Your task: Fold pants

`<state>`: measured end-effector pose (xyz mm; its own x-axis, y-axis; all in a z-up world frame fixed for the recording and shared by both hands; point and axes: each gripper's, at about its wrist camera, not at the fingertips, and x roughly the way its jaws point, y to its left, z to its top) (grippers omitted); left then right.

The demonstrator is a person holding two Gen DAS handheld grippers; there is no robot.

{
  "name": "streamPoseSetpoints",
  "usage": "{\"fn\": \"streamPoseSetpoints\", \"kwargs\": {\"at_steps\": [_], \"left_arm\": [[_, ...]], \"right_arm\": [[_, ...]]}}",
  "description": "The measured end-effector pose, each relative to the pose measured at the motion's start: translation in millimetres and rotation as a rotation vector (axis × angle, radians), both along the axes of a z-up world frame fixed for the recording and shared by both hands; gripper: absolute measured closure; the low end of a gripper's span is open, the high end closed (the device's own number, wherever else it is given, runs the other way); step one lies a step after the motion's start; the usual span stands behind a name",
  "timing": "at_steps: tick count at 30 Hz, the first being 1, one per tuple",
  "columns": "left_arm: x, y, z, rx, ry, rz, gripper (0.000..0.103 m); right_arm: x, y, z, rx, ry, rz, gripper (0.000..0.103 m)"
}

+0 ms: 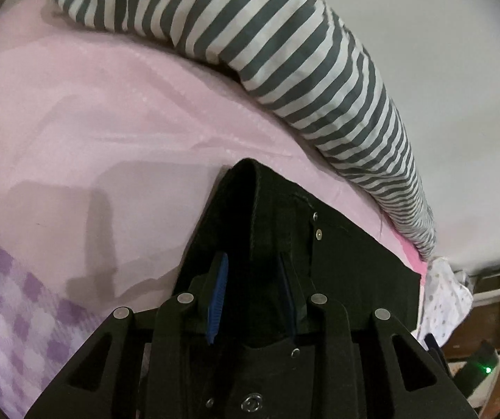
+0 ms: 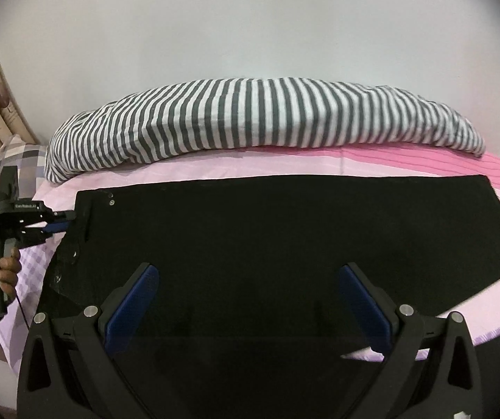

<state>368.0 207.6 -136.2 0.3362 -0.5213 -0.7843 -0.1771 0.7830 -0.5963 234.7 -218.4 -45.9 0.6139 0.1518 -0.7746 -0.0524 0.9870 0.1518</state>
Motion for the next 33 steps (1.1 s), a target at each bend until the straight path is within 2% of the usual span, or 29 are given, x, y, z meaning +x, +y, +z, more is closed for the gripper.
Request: {"fn": "streamPoseSetpoints", "kwargs": {"at_steps": [4,8,15,17,20,21,22,26,29,33], "left_arm": [[8,-4,2,-0.066,-0.014,-0.033,0.073],[19,-12,4,-0.067,-0.029,-0.054,0.073],[42,-7,-11,-0.098,-0.016,-0.004,0.073],[46,-5,-14,-0.129,-0.006,0.015,0.073],[45,-3,-14,-0.131,-0.014,0.021,0.075],[42,-4,-11,-0.12,-0.04,0.028,0.079],[38,-3,-8,-0.099,-0.063,0.034,0.093],[24,-4,12,-0.075,-0.155,0.045,0.095],[7,-9,37,-0.073,-0.263,0.038,0.096],[-15,-12,62,-0.081,-0.37,0.054,0.096]], "right_arm": [[13,7,-8,0.002,0.011,0.017,0.001],[21,9,-15,-0.002,0.018,0.026,0.001],[39,6,-25,-0.016,0.036,0.044,0.001],[46,3,-27,-0.017,0.037,0.06,0.001],[57,-1,-32,-0.033,0.045,0.099,0.001],[62,-3,-34,-0.035,0.054,0.125,0.001],[67,-5,-35,-0.036,0.06,0.158,0.001],[88,-12,-36,-0.043,0.104,0.287,0.001],[108,-18,-31,-0.082,0.125,0.413,0.001],[137,-32,-26,-0.082,0.171,0.502,0.002]]}}
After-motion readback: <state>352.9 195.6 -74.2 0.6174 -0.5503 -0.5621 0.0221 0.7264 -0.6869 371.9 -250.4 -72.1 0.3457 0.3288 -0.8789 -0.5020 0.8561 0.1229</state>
